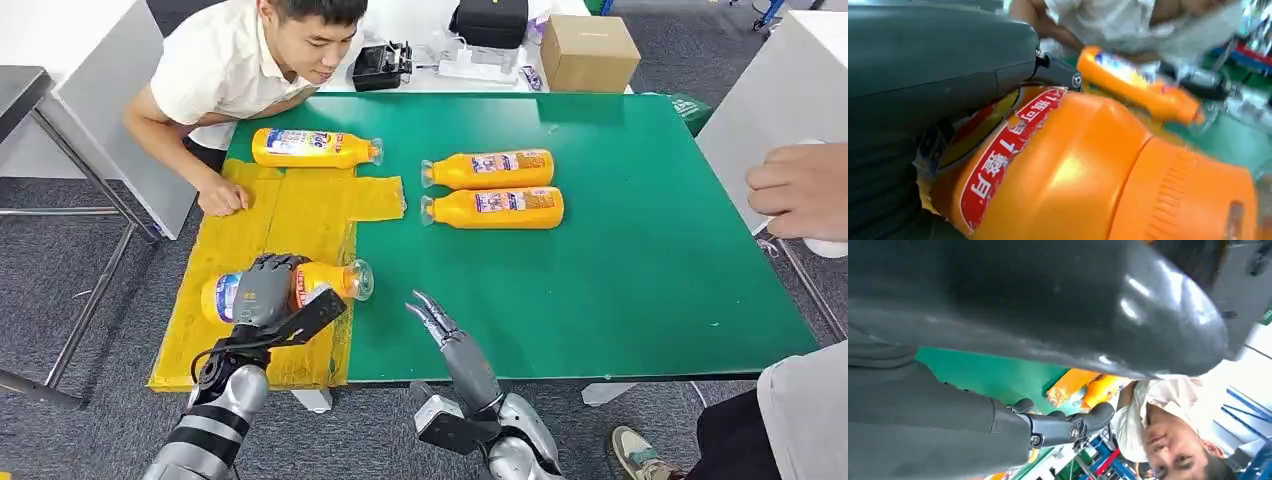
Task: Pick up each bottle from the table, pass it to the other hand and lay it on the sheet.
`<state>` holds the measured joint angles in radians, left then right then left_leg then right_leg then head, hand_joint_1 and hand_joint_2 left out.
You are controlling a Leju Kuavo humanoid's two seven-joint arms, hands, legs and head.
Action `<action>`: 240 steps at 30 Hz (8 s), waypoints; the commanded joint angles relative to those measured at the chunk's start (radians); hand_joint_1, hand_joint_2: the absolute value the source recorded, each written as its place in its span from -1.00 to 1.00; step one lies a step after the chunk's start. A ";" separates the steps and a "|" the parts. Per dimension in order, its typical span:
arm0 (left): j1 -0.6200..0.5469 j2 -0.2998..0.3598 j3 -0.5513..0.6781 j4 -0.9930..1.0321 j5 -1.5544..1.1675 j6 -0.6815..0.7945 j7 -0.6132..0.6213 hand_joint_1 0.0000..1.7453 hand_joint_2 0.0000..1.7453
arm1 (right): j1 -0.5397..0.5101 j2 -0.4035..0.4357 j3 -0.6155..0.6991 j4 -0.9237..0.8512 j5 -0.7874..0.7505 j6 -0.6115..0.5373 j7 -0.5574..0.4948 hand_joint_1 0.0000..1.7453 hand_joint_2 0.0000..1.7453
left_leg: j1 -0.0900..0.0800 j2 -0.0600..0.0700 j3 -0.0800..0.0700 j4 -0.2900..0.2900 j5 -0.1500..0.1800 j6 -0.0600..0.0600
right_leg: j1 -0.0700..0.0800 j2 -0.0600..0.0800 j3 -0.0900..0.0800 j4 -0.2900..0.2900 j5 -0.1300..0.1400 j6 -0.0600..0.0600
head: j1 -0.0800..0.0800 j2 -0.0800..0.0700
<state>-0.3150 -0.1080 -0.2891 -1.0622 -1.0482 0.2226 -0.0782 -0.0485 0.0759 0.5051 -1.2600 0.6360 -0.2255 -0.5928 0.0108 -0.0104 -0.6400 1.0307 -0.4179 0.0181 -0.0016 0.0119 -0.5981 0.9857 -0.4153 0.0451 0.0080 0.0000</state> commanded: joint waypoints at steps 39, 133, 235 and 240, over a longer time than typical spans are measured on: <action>-0.164 -0.042 0.036 0.326 0.668 -0.470 -0.196 -1.00 1.00 | -0.063 -0.024 0.052 0.191 -0.091 -0.029 -0.082 -1.00 -1.00 | -0.002 -0.004 0.011 -0.005 0.003 -0.001 | -0.001 -0.004 0.012 -0.003 0.001 -0.001 | 0.000 0.000; 0.282 -0.012 -0.214 -0.275 1.421 -0.304 -0.148 -1.00 1.00 | -0.291 -0.070 -0.301 0.425 -0.105 0.339 -0.052 1.00 1.00 | -0.001 0.006 0.019 -0.002 -0.004 0.001 | 0.000 0.004 0.019 -0.003 0.000 0.001 | 0.000 0.000; 0.071 0.135 -0.122 -0.188 0.308 -0.047 -0.092 1.00 1.00 | -0.027 -0.063 0.217 0.062 -0.263 -0.275 -0.105 -1.00 -1.00 | -0.001 0.001 -0.001 -0.001 0.000 -0.001 | 0.000 -0.002 -0.002 0.000 -0.001 -0.001 | 0.000 0.000; -0.151 0.104 -0.249 0.233 0.139 -0.211 -0.071 1.00 1.00 | -0.069 -0.049 0.242 0.098 -0.276 -0.233 -0.105 -1.00 -1.00 | 0.000 -0.004 -0.003 -0.002 0.002 -0.001 | 0.000 -0.006 -0.003 0.000 0.000 -0.001 | 0.000 0.000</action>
<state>-0.2043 -0.0088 -0.3715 -1.3170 -0.7772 0.1144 -0.1565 -0.0593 0.0237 0.7290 -1.2013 0.3708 -0.4918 -0.6996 0.0110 -0.0108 -0.6459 1.0305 -0.4172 0.0174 -0.0014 0.0107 -0.6045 0.9859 -0.4153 0.0451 0.0084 0.0000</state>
